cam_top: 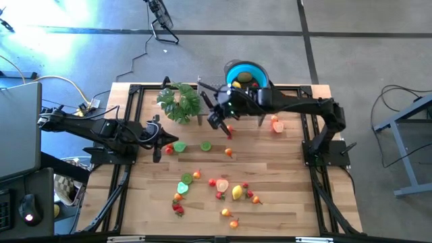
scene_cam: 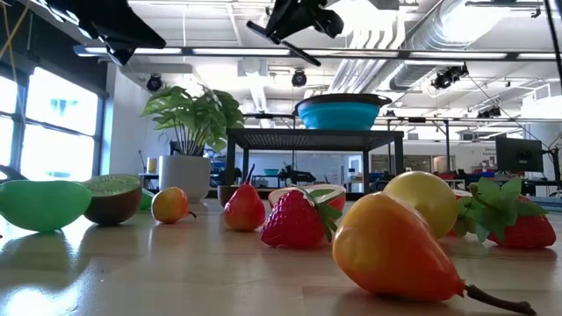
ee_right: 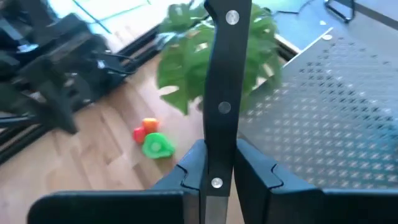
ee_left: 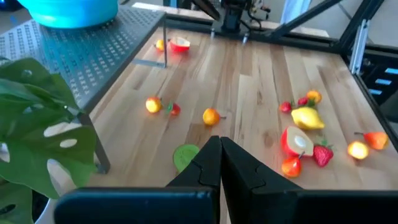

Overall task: Pick & Place Fruit
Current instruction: Put the black knife on the shelf

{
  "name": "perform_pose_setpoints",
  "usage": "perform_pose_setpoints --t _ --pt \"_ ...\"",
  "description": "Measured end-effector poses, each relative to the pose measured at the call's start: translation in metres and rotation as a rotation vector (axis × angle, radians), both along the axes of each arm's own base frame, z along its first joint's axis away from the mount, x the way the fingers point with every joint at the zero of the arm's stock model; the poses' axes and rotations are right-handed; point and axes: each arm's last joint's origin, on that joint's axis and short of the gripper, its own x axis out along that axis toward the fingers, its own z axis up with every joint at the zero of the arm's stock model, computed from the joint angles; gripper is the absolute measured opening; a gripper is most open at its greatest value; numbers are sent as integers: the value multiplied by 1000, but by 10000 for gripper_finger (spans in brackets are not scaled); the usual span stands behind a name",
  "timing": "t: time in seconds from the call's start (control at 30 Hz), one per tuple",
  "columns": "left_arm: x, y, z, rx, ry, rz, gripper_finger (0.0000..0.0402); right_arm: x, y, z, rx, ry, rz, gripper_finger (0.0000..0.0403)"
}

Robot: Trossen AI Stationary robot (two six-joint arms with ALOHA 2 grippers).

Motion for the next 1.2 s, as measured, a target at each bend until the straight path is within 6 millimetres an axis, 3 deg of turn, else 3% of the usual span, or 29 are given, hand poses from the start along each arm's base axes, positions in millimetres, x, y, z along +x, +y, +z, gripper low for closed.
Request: perform_pose_setpoints --t 0.27,0.63,1.2 --pt "0 0 0 1 -3 3 0 17 -50 -7 -54 61 -53 47" --pt "0 0 0 4 -4 12 0 3 -115 -21 -101 156 -76 47" --pt "0 2 1 22 -10 64 0 17 -120 -53 -140 297 83 47"
